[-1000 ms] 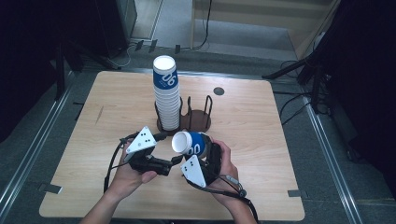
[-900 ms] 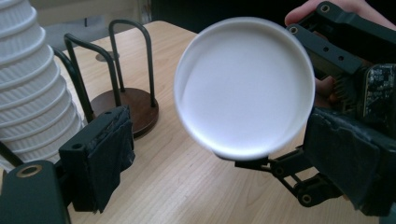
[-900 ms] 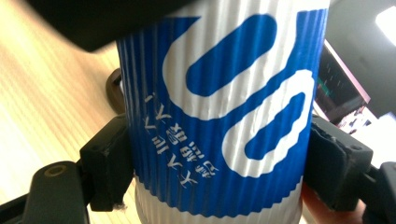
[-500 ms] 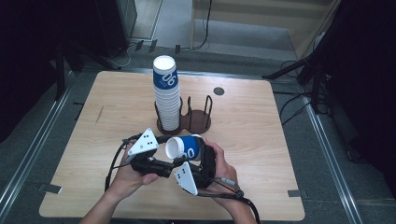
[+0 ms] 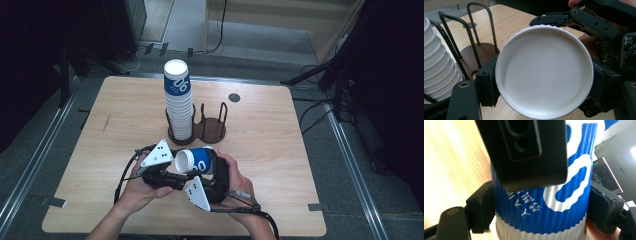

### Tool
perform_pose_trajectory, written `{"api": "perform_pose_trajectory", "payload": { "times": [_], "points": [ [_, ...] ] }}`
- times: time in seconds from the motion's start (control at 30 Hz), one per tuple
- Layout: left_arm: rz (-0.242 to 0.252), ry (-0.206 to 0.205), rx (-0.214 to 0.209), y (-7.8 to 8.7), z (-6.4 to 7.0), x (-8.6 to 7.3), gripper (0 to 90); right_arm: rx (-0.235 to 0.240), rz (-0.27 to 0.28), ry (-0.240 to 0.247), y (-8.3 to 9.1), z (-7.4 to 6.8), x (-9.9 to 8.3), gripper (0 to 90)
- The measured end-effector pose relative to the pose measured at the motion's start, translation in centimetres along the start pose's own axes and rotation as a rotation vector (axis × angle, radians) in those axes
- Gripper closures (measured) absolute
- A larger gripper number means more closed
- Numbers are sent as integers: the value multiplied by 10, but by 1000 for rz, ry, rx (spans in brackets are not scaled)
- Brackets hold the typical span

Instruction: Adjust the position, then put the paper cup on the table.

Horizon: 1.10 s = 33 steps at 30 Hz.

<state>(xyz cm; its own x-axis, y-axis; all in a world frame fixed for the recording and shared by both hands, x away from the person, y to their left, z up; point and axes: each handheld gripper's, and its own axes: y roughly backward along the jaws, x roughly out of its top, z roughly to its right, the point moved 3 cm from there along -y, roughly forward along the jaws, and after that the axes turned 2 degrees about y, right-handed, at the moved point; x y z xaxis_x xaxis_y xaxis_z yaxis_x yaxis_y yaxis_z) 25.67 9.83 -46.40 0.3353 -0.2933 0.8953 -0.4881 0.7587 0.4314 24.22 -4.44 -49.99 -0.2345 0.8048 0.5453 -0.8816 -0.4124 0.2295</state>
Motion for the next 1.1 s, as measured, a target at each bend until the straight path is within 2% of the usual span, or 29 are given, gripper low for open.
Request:
{"api": "perform_pose_trajectory", "payload": {
  "times": [0.2, 0.23, 0.33, 0.37, 0.4, 0.5, 0.63, 0.73, 0.77, 0.9, 1.1],
  "points": [
    [-23, 11, 0, -3, -2, -2, 268, 27, -7, -6, -2, -2, -2, 172],
    [-23, 9, 18, -3, -2, -2, 271, 36, 10, -14, -2, -2, -3, 151],
    [-9, 7, 45, -3, -2, -2, 272, 52, 12, -35, 0, 1, -3, 124],
    [-9, 9, 67, -4, -3, -2, 272, 50, 16, -43, 1, 2, -3, 112],
    [-3, 12, 73, -3, -5, -2, 273, 51, 24, -48, 2, 4, -2, 70],
    [45, 43, 77, 1, -8, -1, 274, 51, 49, -74, 5, 8, 0, 39],
    [111, 57, 138, 8, -16, 1, 275, 45, 73, -101, 10, 15, 1, 27],
    [150, 71, 162, 12, -20, 2, 275, 37, 84, -142, 13, 20, 2, 15],
    [177, 64, 180, 13, -22, 2, 275, 35, 88, -156, 13, 21, 2, 15],
    [220, 60, 222, 16, -27, 1, 275, 44, 99, -226, 13, 26, 2, 14],
    [286, 88, 243, 22, -34, 0, 275, 44, 121, -333, 12, 34, 2, 14]
  ]
}}
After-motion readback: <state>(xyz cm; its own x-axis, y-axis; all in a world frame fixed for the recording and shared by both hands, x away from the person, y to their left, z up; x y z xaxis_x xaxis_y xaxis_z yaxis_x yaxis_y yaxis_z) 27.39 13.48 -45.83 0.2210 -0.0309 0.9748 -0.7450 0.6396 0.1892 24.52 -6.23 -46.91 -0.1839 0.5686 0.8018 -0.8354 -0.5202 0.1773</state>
